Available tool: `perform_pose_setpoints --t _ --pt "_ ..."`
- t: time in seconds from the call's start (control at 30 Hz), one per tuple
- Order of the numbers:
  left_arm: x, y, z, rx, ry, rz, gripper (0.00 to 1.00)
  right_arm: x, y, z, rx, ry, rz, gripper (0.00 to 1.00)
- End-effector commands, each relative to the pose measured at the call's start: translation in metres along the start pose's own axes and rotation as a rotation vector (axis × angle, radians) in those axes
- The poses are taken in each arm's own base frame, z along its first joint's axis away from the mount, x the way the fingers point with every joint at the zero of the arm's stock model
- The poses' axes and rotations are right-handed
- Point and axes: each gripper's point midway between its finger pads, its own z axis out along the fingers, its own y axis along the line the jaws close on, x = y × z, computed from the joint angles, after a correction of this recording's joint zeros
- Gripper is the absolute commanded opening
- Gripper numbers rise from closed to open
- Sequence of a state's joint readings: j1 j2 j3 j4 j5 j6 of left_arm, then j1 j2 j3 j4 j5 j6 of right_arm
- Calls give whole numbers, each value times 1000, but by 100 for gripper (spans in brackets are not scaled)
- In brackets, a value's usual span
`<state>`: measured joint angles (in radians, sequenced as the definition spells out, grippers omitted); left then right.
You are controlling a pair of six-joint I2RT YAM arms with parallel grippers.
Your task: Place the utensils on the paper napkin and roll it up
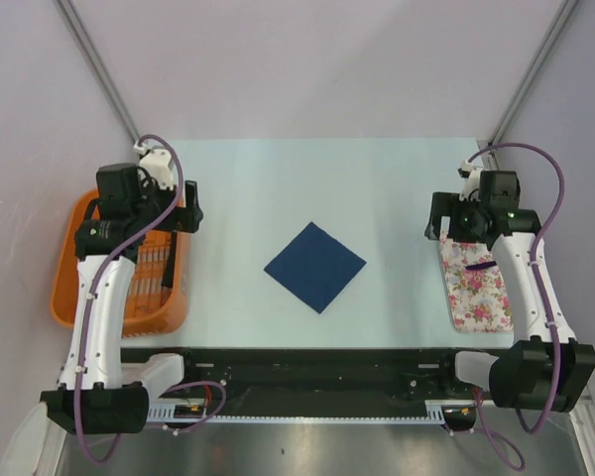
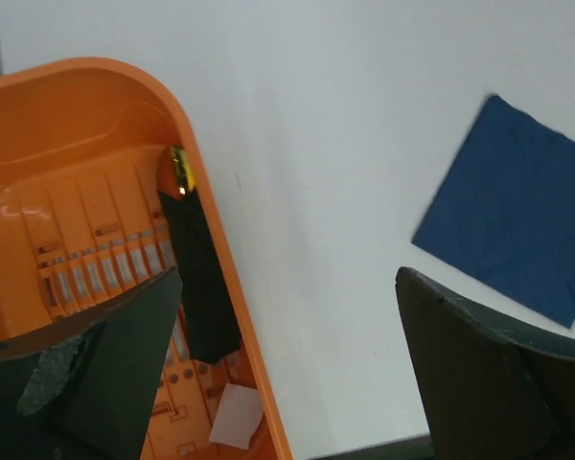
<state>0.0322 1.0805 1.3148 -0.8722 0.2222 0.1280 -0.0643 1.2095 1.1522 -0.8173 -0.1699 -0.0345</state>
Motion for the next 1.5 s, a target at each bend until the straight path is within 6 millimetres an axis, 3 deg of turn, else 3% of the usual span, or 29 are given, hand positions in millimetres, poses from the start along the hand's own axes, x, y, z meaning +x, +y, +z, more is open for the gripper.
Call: perform_pose_setpoints --t 0.0,0.17,0.37,0.43,0.8,0.97,1.27,1.47 --pt "-36 30 -14 -208 -173 -97 99 -15 -29 -5 98 -52 113 100" --pt "-61 29 -20 -200 -252 -106 100 -14 -75 -6 236 -82 257 100" --pt "-67 24 -16 -181 -286 -108 100 2 -133 -2 473 -94 457 100" --pt "-67 10 -9 -152 -292 -84 99 4 -144 -2 537 -102 492 100" --pt "-43 -25 23 -69 -187 54 100 26 -171 4 688 -144 578 100" --pt "-41 -32 33 -66 -168 84 100 36 -189 13 757 -104 625 98" --pt "-45 -43 51 -40 -135 88 100 59 -217 41 792 -61 724 87" --pt "-43 -45 57 -34 -118 86 100 62 -218 58 776 -52 763 76"
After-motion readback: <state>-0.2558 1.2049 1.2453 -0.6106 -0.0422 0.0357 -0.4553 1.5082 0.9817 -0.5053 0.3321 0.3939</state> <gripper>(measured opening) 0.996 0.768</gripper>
